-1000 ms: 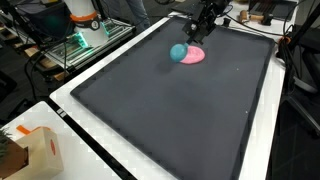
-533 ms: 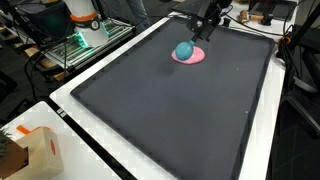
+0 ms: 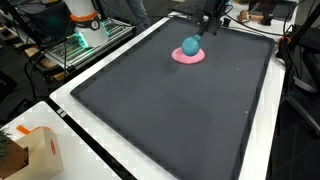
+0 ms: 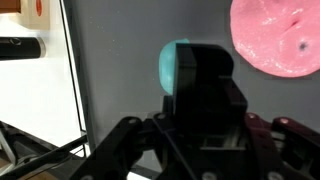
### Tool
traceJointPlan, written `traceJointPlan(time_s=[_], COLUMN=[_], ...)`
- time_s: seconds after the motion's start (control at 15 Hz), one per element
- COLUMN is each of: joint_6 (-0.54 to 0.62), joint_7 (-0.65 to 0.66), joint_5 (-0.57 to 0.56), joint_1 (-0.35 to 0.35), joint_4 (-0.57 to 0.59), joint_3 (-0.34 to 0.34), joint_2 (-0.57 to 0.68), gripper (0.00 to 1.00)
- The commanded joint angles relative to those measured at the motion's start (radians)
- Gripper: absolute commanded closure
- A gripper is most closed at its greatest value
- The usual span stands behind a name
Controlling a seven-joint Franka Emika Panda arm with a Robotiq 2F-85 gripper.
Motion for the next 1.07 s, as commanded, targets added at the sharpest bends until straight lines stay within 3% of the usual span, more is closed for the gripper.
traceJointPlan(time_s=[0.0,1.0], joint_6=[0.053,0.185], joint_7=[-0.112,-0.620], joint_5=[0.094,0.492], joint_1=[-0.039,-0.194], joint_4=[-0.051,-0.121], joint_3=[0.011,0.042], joint_2=[-0.062,-0.137], gripper=[0.75,0.75])
